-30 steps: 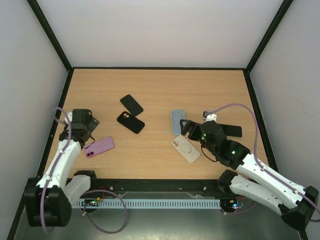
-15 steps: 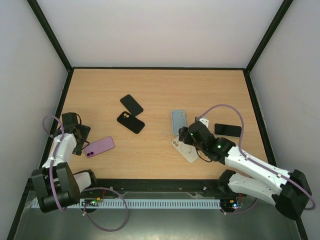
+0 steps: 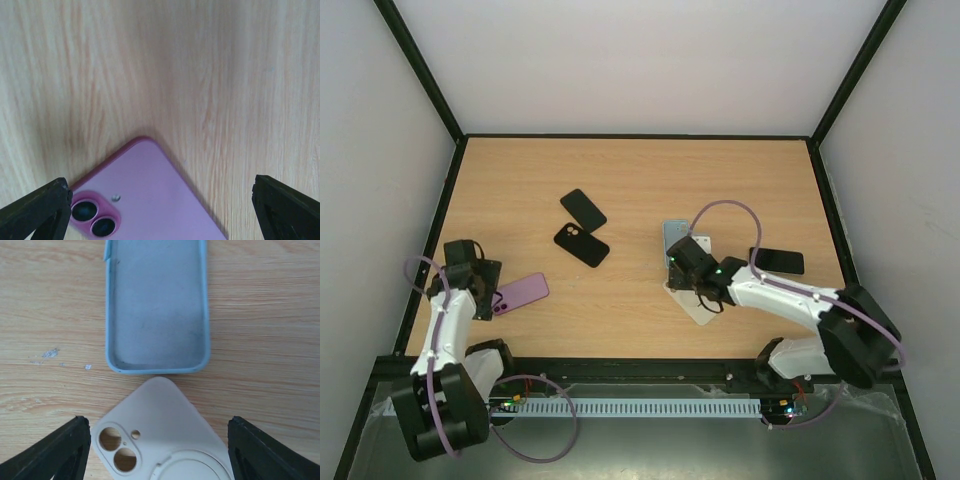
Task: Put the phone into the phone case
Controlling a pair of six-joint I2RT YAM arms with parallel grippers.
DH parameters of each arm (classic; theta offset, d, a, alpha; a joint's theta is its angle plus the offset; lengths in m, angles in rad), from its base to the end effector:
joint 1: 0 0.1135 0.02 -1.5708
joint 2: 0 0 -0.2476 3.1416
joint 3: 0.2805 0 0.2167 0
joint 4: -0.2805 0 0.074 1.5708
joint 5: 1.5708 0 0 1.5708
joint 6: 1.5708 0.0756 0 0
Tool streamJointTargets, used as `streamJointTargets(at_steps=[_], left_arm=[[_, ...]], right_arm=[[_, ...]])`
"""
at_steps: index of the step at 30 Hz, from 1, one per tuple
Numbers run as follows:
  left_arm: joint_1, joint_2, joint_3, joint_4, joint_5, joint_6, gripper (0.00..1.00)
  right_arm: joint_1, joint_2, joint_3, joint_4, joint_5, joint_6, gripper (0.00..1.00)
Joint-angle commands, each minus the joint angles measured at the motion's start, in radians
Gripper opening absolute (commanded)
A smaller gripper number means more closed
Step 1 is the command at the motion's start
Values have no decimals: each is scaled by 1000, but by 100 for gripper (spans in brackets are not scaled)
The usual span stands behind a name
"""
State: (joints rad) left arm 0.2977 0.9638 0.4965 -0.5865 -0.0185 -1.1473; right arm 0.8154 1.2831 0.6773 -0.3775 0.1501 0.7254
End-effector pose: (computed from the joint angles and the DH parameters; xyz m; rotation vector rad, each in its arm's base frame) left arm 0.1579 0.0499 0.1466 -1.7575 1.9840 -0.2665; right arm 0.1711 0.1652 0.1579 -0.0576 2.5891 0.4057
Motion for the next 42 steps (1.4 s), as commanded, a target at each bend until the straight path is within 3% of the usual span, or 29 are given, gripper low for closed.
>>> streamJointTargets(at_steps=[1, 7, 12, 19, 29, 42], left_arm=[[5, -90, -70, -87, 83, -119, 97], [6, -160, -92, -125, 145, -222, 99], [5, -145, -47, -199, 180, -320, 99], [-7, -154, -36, -181, 180, -427, 99], [-122, -36, -14, -89, 152, -598, 99], [-177, 235, 64, 2, 164, -641, 94]], right_arm=[[-2, 99, 54, 44, -49, -72, 72], [1, 113, 28, 93, -104, -78, 72], [3, 68, -16, 106, -115, -53, 71], [4, -34, -46, 135, -122, -15, 71], [3, -80, -53, 130, -111, 4, 72], [2, -115, -55, 107, -82, 13, 72]])
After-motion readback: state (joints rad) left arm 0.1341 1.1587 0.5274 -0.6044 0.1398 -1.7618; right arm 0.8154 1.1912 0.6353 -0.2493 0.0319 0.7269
